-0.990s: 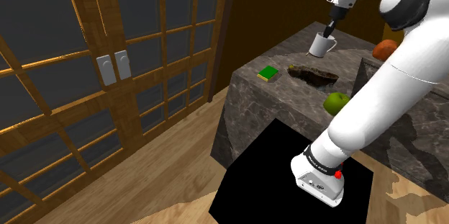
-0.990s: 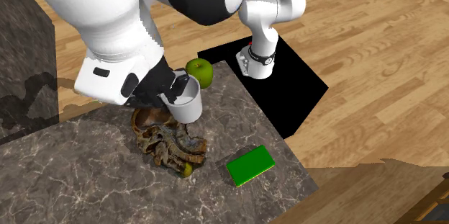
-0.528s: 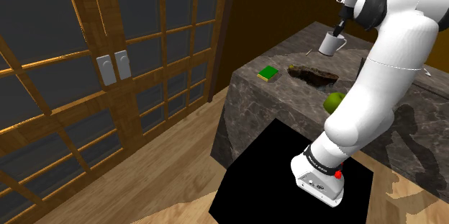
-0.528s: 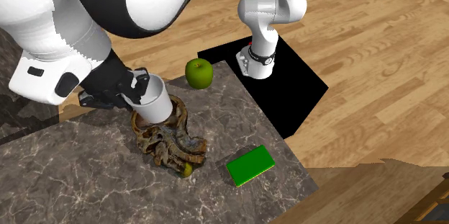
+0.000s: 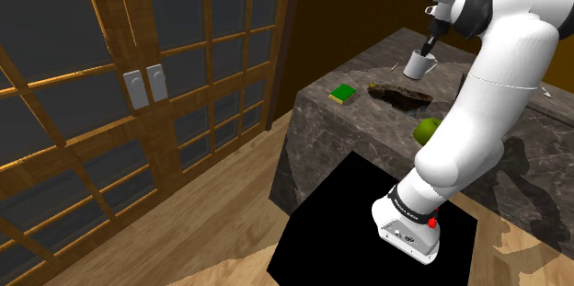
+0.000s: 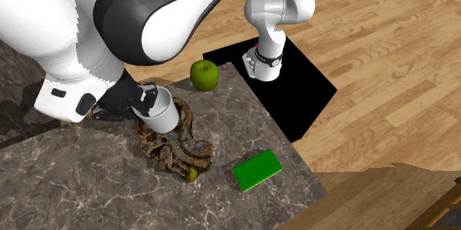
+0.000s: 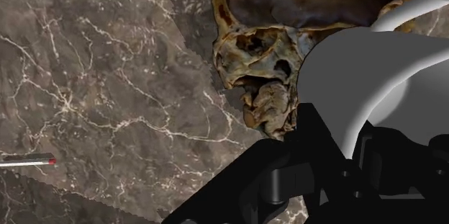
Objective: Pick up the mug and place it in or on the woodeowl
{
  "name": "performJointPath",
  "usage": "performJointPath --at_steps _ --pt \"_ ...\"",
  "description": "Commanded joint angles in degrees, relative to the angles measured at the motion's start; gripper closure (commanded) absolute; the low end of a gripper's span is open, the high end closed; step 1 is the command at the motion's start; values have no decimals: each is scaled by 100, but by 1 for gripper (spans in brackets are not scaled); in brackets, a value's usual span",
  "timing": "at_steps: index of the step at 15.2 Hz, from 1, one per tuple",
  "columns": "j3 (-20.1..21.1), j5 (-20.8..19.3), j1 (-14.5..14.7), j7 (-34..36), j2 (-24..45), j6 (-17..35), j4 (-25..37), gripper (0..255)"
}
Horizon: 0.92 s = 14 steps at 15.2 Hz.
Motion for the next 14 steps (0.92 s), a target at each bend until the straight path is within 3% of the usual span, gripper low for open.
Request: performJointPath --at_steps 1,8,14 --pt "13 30 0 -13 34 159 -133 255" --pt "58 124 -1 -66 138 649 -555 255" --pt "58 124 -1 -66 138 649 -555 255"
